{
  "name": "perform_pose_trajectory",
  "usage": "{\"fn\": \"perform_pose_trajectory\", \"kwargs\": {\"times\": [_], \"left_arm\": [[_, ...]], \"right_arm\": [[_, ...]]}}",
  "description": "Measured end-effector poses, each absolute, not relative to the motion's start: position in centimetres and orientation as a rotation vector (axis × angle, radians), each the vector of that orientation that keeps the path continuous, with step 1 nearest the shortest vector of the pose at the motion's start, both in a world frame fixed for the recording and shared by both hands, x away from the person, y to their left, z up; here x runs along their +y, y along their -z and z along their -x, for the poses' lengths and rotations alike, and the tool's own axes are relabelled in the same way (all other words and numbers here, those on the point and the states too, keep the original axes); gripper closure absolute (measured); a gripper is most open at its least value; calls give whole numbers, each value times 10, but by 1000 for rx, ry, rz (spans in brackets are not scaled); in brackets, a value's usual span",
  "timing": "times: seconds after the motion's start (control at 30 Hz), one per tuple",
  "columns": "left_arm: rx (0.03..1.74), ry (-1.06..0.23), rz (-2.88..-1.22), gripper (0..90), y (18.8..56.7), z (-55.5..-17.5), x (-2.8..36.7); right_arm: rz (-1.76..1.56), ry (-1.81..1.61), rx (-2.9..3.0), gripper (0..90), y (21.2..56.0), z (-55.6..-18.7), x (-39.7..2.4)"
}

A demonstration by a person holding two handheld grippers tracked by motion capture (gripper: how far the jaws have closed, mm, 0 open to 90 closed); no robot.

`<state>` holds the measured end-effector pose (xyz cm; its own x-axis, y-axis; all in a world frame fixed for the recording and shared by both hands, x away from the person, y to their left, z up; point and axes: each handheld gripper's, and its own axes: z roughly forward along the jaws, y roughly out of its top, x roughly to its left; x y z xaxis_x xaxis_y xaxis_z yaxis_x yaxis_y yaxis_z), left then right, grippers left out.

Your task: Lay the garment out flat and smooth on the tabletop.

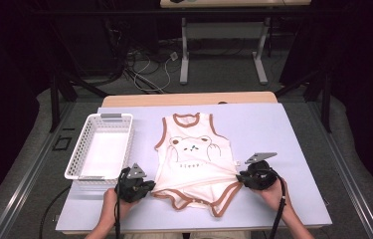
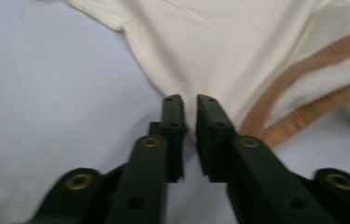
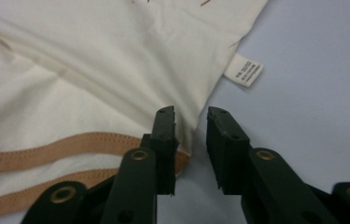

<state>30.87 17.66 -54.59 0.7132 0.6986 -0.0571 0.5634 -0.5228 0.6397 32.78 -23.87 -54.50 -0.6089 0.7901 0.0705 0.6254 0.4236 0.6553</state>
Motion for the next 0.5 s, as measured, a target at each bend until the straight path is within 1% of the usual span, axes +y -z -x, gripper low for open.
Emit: {"fn": "perform_pose_trajectory", "kwargs": {"times": [0.03,0.1,0.13,0.2,0.27,0.3,0.5], "left_arm": [[965,-294,-2261,747,545,-310,177],[1004,-332,-2241,650,543,-313,176],[1015,-348,-2239,642,543,-316,175],[1042,-388,-2226,599,544,-320,173],[1053,-400,-2222,576,545,-322,172],[1069,-433,-2216,562,546,-325,167],[1091,-496,-2214,570,552,-340,157]], "right_arm": [[-1253,-978,2413,686,543,-328,-240],[-1263,-1009,2373,659,541,-330,-241],[-1274,-1021,2351,654,540,-331,-242],[-1279,-1028,2323,650,540,-334,-241],[-1281,-1032,2299,648,542,-339,-241],[-1293,-1035,2289,648,542,-342,-239],[-1322,-1038,2237,665,548,-368,-233]]}}
